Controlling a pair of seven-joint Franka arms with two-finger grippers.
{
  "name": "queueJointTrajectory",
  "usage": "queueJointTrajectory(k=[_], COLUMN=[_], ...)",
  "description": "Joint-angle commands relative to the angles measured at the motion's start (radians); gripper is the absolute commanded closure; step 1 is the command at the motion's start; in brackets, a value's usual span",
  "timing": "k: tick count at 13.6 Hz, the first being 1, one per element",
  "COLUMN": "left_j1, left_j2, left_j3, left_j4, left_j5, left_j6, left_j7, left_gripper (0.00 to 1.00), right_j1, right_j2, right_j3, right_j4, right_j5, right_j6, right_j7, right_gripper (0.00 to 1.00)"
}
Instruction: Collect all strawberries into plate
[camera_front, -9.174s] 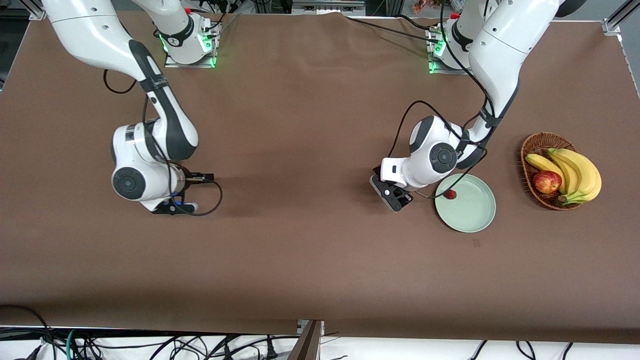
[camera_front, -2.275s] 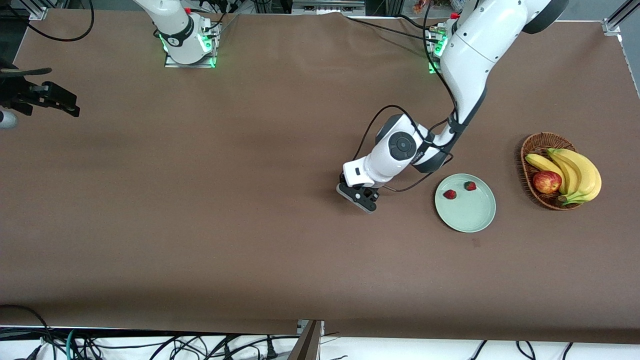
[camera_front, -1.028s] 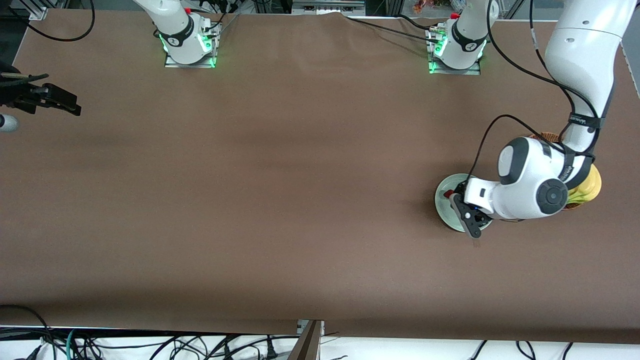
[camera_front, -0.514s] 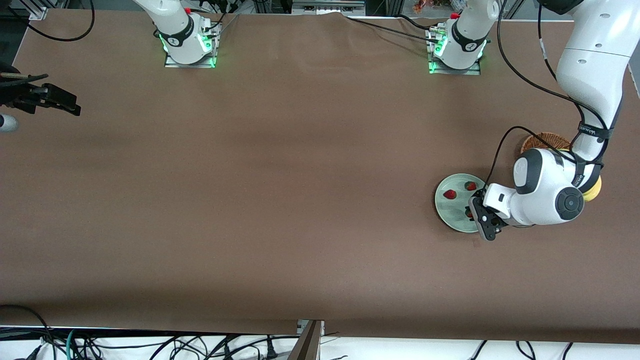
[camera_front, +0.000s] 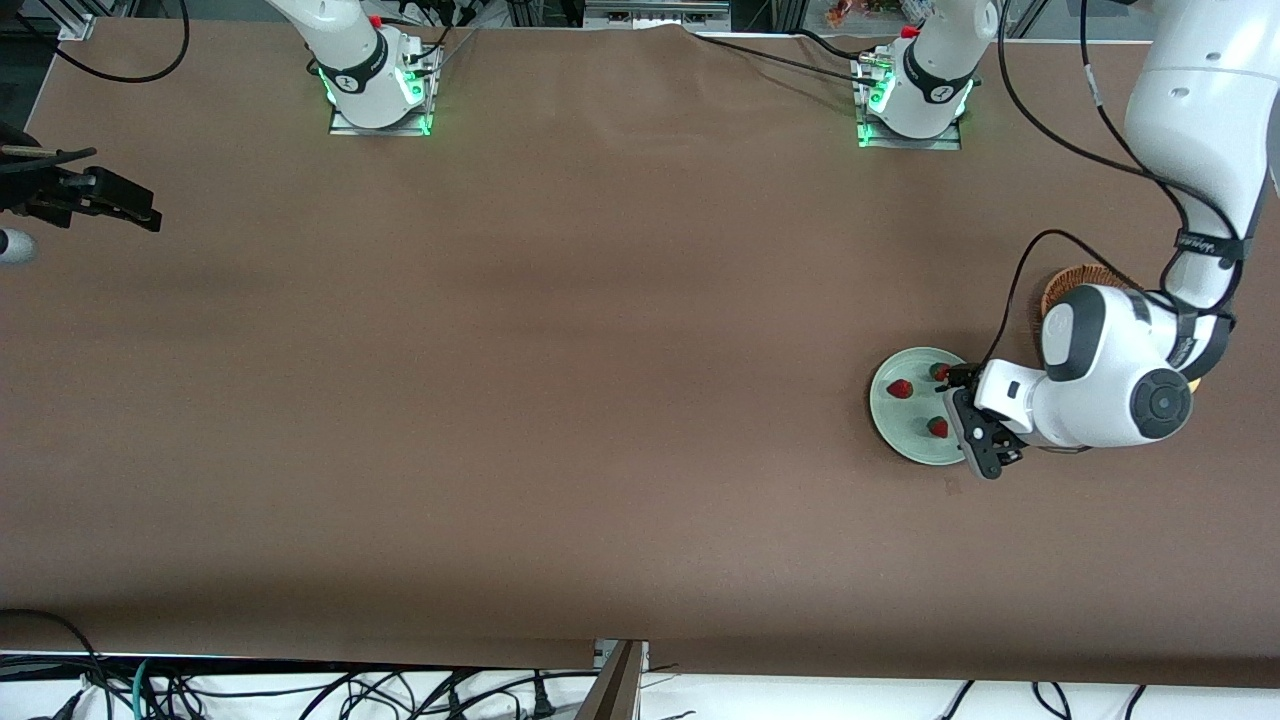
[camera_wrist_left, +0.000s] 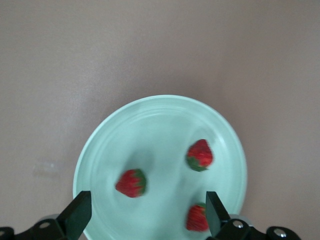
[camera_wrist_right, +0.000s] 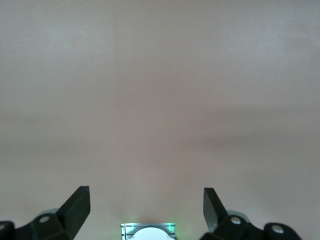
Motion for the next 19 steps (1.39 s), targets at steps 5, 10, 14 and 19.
queueJointTrajectory(k=[5,10,14,19], left_j1=[-0.005,-0.011,-0.051,-0.373], left_j2=[-0.100,-0.186,-0.307,-0.497], left_j3=[-0.027,-0.038,-0.015,0.379], left_j4=[0.218,0.341,0.323,0.130], left_j5=[-0.052,-0.046,-0.022,-0.091], left_j6=[-0.385,-0.578,-0.618,-0.489], left_j7=[-0.256,-0.535,-0.693,-0.874], left_gripper=[0.00,0.00,0.00,0.00], right_j1=[-0.003,-0.003,-0.003,-0.003], right_j2=[0.012,0.012,0.012,0.013], right_j3=[-0.002,-0.001,0.000,0.000], right_j4=[0.033,0.034,0.034,0.034], right_j5=[0.010,0.010,0.010,0.012], right_j6=[-0.008,-0.005,-0.005,-0.005], right_j7=[-0.006,-0.001,-0.001,-0.003], right_gripper=[0.00,0.00,0.00,0.00])
